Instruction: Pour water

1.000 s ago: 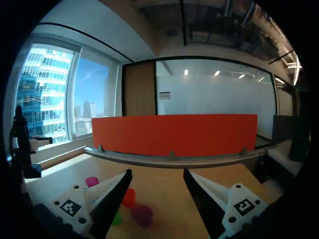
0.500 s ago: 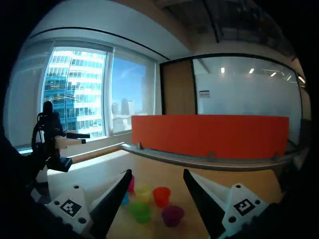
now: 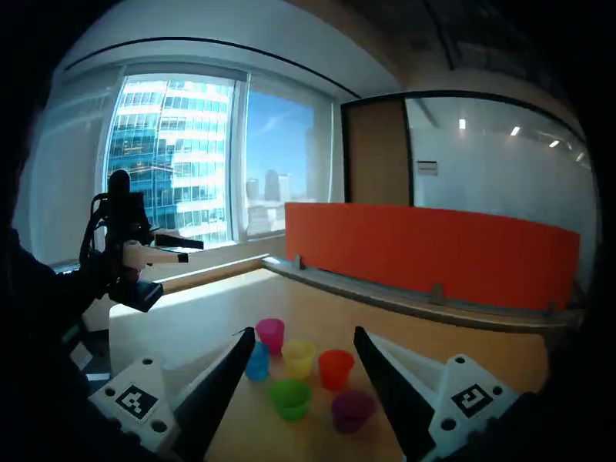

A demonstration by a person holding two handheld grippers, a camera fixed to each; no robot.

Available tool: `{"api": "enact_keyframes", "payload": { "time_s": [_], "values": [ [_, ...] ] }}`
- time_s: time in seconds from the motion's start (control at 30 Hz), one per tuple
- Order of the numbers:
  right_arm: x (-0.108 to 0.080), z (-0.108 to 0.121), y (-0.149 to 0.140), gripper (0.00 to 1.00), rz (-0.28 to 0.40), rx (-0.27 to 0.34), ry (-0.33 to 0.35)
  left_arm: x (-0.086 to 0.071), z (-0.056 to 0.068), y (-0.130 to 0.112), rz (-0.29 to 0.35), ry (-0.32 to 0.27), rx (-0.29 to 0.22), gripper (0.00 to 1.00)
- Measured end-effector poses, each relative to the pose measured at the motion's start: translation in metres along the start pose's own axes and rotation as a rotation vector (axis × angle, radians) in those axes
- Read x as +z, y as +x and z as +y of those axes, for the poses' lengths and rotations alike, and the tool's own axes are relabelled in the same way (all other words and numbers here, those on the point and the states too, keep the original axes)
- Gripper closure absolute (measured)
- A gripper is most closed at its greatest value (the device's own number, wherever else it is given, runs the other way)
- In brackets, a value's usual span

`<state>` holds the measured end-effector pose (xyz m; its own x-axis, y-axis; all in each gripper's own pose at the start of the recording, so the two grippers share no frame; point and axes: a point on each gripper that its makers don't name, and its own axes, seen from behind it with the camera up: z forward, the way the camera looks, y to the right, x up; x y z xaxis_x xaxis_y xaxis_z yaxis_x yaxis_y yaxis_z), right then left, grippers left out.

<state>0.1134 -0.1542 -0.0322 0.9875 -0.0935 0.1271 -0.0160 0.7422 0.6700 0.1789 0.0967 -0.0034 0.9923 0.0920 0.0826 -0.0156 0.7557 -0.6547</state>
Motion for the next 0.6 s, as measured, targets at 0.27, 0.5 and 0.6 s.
{"api": "enact_keyframes", "payload": {
  "time_s": [0.27, 0.5, 0.6],
  "values": [
    [0.012, -0.001, -0.028, 0.0, -0.086, -0.037, 0.033, 0.01, -0.001, -0.028, -0.075, -0.047, 0.026, 0.01],
    [0.022, -0.006, -0.058, 0.0, -0.163, -0.056, 0.073, 0.021, -0.002, -0.056, -0.134, -0.077, 0.035, 0.01],
    [0.028, -0.006, -0.069, 0.0, -0.187, -0.055, 0.082, 0.025, -0.002, -0.072, -0.169, -0.087, 0.033, 0.01]
  ]
}}
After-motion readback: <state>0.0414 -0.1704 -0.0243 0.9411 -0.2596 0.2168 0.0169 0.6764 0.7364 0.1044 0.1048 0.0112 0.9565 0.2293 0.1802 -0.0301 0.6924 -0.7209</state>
